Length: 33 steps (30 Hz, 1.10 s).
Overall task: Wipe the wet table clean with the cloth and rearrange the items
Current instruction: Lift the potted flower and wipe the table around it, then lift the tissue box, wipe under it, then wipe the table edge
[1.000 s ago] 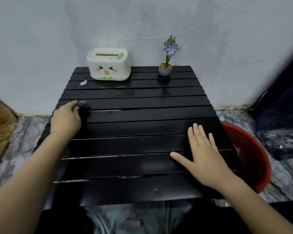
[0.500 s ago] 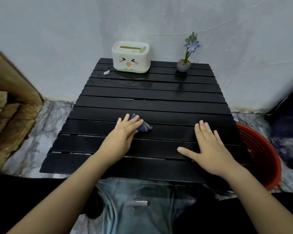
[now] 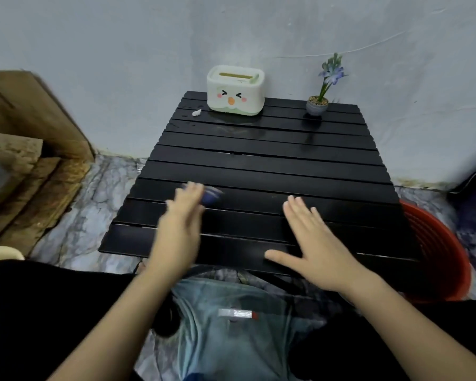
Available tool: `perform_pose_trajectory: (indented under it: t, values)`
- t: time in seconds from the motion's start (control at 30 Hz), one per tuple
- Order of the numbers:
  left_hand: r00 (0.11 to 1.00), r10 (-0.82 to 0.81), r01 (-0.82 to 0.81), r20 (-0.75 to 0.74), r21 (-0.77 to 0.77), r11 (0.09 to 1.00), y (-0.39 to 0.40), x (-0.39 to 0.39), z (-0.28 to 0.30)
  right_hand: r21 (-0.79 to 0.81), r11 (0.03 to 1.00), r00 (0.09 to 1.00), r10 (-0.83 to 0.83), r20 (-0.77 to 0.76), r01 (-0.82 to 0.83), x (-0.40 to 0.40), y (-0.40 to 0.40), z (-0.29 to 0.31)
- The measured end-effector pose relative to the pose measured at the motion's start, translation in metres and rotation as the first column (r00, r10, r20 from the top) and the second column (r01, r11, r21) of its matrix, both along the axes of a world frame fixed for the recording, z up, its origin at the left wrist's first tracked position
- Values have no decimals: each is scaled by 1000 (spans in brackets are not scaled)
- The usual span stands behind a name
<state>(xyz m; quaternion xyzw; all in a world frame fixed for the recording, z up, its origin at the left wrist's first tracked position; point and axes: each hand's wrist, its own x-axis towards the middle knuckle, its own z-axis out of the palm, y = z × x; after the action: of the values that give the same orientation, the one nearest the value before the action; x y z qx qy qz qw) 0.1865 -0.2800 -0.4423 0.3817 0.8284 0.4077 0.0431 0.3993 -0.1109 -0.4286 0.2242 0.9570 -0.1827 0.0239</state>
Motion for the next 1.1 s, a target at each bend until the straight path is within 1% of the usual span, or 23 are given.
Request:
perform_pose_trajectory:
  t: [0.03, 0.07, 0.1, 0.13, 0.17, 0.27, 0.33, 0.47, 0.57, 0.63, 0.7, 0.77, 0.83, 0.9, 1.0, 1.1]
  values:
    - [990, -134, 132, -36, -46, 990, 3, 21, -5, 19, 1000, 1000, 20, 11, -20, -4, -6, -3]
    - [967, -239, 230, -87, -107, 967, 5, 37, -11, 38, 999, 1000, 24, 20, -25, -7, -10, -7]
    - [939, -310, 285, -149, -166, 944, 5, 46, -17, 55, 998, 1000, 18, 24, -19, -9, -12, -9]
    - [919, -344, 305, -190, -208, 929, 3, 48, -22, 64, 998, 1000, 9, 25, -11, -10, -13, -10]
    - [916, -352, 307, -193, -228, 924, 0, 43, -23, 65, 998, 1000, 2, 19, -4, -11, -13, -11]
    - [942, -309, 273, -134, -234, 933, -17, 13, -24, 55, 998, 1000, -9, -3, 9, -11, -13, -9]
    - [966, -227, 193, -124, -236, 952, -32, -12, -24, 55, 998, 1000, -21, -10, 21, -13, -14, -8]
    - [991, 4, -40, -132, -269, 962, -57, -60, -20, 75, 997, 999, -33, -34, 36, -14, -15, -8]
    - [967, 193, -232, -165, -262, 937, -60, -83, -11, 107, 994, 998, -34, -55, 40, -15, -13, -7]
    - [949, 297, -313, -102, -216, 925, -53, -95, 1, 128, 990, 993, -53, -101, 66, -19, -8, -4]
    - [935, 356, -351, -3, -169, 921, -42, -110, 15, 134, 987, 987, -73, -145, 93, -29, 1, 0]
    - [928, 358, -351, 101, -79, 933, -28, -127, 29, 126, 986, 979, -89, -181, 113, -45, 13, 5]
    - [926, 313, -326, 211, 25, 945, -8, -141, 45, 90, 986, 969, -114, -219, 137, -68, 28, 12]
    - [928, 257, -288, 270, 85, 954, 15, -158, 56, 38, 985, 953, -151, -262, 167, -96, 45, 20]
    - [934, 174, -227, 313, 142, 964, 53, -193, 57, -104, 967, 913, -256, -319, 235, -143, 79, 27]
    - [944, 121, -176, 306, 159, 972, 90, -224, 49, -276, 924, 848, -358, -391, 263, -190, 118, 28]
